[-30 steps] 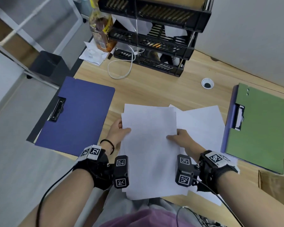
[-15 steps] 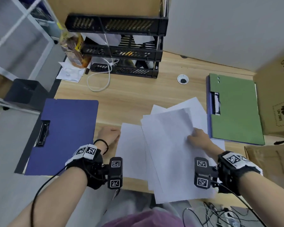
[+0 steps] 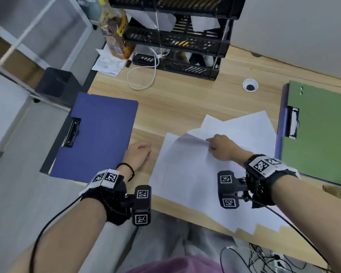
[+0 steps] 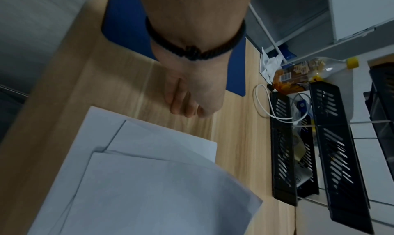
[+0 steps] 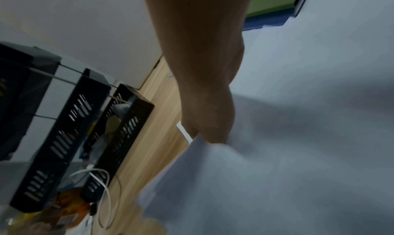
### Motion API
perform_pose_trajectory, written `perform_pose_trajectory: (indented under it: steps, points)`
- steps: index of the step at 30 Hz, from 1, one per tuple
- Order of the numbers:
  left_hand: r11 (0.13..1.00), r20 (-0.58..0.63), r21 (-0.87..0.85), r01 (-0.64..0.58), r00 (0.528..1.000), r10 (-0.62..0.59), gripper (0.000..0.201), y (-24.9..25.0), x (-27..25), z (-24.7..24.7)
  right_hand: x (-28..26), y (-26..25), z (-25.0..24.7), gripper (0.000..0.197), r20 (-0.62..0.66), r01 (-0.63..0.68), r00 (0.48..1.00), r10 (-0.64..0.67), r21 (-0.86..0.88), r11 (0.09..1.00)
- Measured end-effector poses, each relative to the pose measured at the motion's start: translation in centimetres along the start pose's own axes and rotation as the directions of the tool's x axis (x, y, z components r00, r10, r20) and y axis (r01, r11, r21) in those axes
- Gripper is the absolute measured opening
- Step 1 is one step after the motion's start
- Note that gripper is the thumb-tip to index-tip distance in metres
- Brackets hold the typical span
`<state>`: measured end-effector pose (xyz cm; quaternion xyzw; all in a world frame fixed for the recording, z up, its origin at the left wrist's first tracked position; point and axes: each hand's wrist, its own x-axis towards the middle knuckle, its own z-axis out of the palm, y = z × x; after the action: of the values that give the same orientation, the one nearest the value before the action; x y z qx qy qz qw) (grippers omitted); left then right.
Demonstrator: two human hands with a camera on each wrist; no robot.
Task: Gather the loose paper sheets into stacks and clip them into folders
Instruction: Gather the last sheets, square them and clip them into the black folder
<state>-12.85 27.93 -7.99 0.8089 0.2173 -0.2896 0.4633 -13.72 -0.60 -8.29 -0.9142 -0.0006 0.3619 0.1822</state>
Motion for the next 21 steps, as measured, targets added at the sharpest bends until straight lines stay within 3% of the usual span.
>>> perform_pose_trajectory:
  steps: [2, 3, 6, 8, 13, 21]
  points:
    - [1.0, 0.056, 0.004, 0.014, 0.998, -0.014, 0.022, -0.9, -0.3, 0.4, 0.2, -0.4, 0.5, 0.02, -0.022, -0.029, 0.999, 0.03, 0.008, 1.0]
    - [1.0, 0.086, 0.008, 0.017, 0.996, -0.017, 0.026, -1.3, -0.5, 0.7, 0.2, -0.5, 0.8, 0.004, -0.059, -0.027, 0.998, 0.028, 0.018, 0.999]
    - [0.999, 0.123, 0.034, -0.017, 0.992, 0.013, 0.032, -1.8, -0.9, 1.4, 0.4, -1.2, 1.7, 0.073, -0.136, -0.076, 0.988, 0.079, 0.025, 0.997]
    - [0.999, 0.108, 0.031, -0.02, 0.994, 0.017, 0.029, -2.3, -0.6, 1.5, 0.2, -2.1, 2.5, 0.091, -0.177, -0.086, 0.982, 0.071, -0.077, 0.993]
    - [0.999, 0.111, -0.029, -0.023, 0.993, 0.026, 0.027, -2.8, -0.6, 1.0, 1.3, -3.4, 3.4, 0.089, -0.187, -0.084, 0.981, 0.057, -0.142, 0.986]
    - [0.982, 0.083, -0.19, 0.011, 0.997, 0.005, 0.028, -4.2, -0.8, 0.7, 1.9, -4.9, 3.2, 0.064, -0.126, -0.032, 0.992, 0.007, -0.196, 0.98]
